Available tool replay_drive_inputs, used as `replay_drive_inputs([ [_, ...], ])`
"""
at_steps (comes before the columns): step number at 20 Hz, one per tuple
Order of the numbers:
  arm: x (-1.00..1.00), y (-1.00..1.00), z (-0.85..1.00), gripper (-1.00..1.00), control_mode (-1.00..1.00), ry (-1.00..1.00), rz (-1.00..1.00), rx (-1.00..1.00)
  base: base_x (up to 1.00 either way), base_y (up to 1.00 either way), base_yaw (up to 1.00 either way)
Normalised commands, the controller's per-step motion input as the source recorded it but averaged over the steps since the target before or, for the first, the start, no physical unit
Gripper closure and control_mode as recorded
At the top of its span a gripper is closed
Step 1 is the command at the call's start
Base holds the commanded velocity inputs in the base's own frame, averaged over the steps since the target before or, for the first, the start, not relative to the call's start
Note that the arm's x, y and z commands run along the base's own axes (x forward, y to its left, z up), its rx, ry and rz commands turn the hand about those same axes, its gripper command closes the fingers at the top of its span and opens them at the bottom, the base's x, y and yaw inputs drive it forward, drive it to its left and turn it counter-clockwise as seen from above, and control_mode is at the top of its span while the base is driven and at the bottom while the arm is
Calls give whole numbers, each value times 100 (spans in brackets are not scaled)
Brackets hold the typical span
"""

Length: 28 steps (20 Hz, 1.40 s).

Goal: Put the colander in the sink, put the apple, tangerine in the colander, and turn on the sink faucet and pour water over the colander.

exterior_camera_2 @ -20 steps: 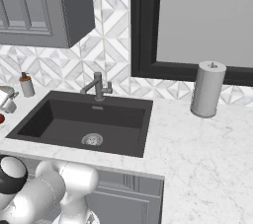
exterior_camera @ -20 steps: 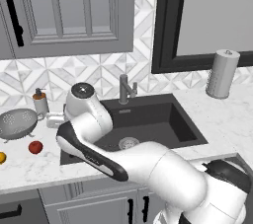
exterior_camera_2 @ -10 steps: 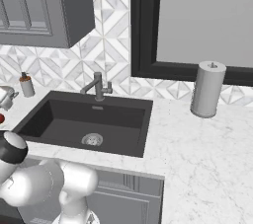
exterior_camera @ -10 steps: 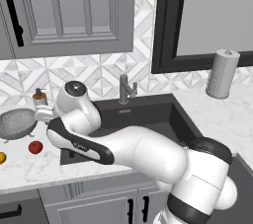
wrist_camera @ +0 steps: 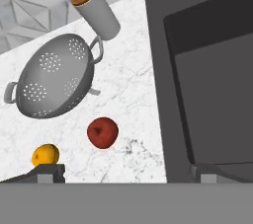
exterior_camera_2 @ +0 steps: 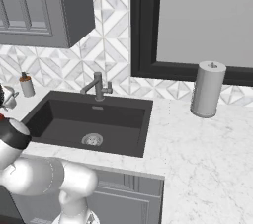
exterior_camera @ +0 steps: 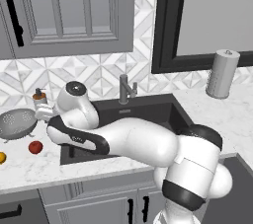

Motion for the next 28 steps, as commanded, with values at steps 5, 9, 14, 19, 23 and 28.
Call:
replay_drive_inputs([
  [5, 1, 42, 0, -100, -100, 0, 0, 0, 0, 0, 0],
  [9, 11, 27, 0, -100, -100, 2, 0, 0, 0, 0, 0],
  [14, 21, 22, -1, -100, -100, 17, 0, 0, 0, 0, 0],
  [19, 24, 41, -2, -100, -100, 8, -3, 0, 0, 0, 0],
  [23, 16, 50, -13, -100, -100, 0, -11, -3, 0, 0, 0],
  [28, 13, 31, -7, -100, -100, 4, -9, -4, 0, 0, 0],
])
